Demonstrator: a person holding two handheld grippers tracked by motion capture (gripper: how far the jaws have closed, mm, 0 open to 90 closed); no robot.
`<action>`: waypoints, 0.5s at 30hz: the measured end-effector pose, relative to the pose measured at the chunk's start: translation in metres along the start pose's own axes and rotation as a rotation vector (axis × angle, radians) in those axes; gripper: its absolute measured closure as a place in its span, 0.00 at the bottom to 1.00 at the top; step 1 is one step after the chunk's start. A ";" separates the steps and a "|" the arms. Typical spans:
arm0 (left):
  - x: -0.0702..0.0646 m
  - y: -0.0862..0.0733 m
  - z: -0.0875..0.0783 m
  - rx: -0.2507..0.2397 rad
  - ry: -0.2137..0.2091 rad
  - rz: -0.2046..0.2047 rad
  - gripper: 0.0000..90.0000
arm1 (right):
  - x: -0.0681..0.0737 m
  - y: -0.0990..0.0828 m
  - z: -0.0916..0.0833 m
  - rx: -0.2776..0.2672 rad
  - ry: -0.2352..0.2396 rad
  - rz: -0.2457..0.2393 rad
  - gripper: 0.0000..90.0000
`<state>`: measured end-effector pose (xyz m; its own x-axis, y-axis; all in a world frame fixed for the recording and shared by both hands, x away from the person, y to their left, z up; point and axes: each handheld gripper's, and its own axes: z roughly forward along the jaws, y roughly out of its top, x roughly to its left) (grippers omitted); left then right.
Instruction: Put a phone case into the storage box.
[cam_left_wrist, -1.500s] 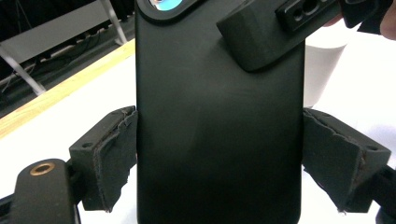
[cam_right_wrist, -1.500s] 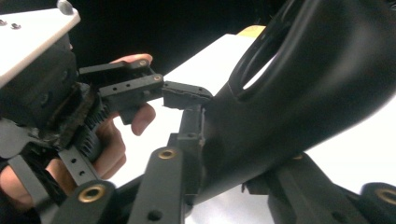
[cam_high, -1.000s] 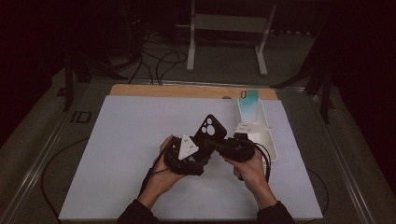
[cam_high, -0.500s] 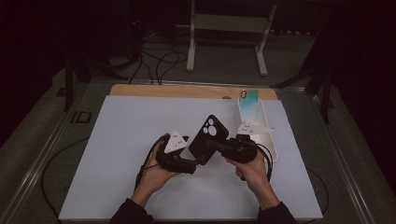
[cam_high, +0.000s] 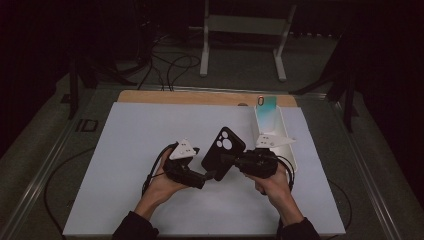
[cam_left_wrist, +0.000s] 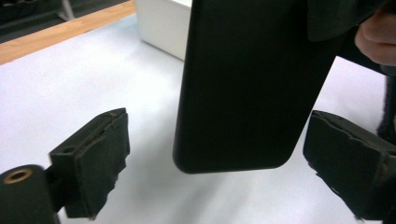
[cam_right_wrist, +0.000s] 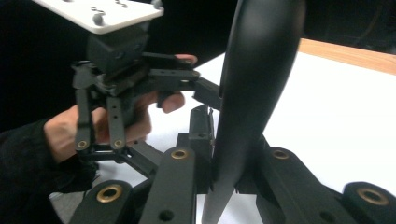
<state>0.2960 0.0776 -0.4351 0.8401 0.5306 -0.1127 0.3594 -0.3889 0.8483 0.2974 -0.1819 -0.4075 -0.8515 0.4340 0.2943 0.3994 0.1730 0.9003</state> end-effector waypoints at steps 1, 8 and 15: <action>-0.001 0.000 0.001 0.005 -0.009 0.008 0.05 | 0.000 0.000 0.000 -0.001 0.005 -0.006 0.90; -0.003 -0.001 0.003 0.002 -0.079 0.010 0.09 | 0.006 0.001 0.001 0.005 0.058 -0.045 0.90; -0.006 -0.002 0.005 0.017 -0.149 0.044 0.17 | 0.009 0.003 0.003 0.001 0.113 -0.072 0.90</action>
<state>0.2922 0.0709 -0.4384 0.9056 0.3957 -0.1524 0.3269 -0.4225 0.8453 0.2921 -0.1744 -0.4027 -0.9109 0.3178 0.2633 0.3362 0.2011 0.9201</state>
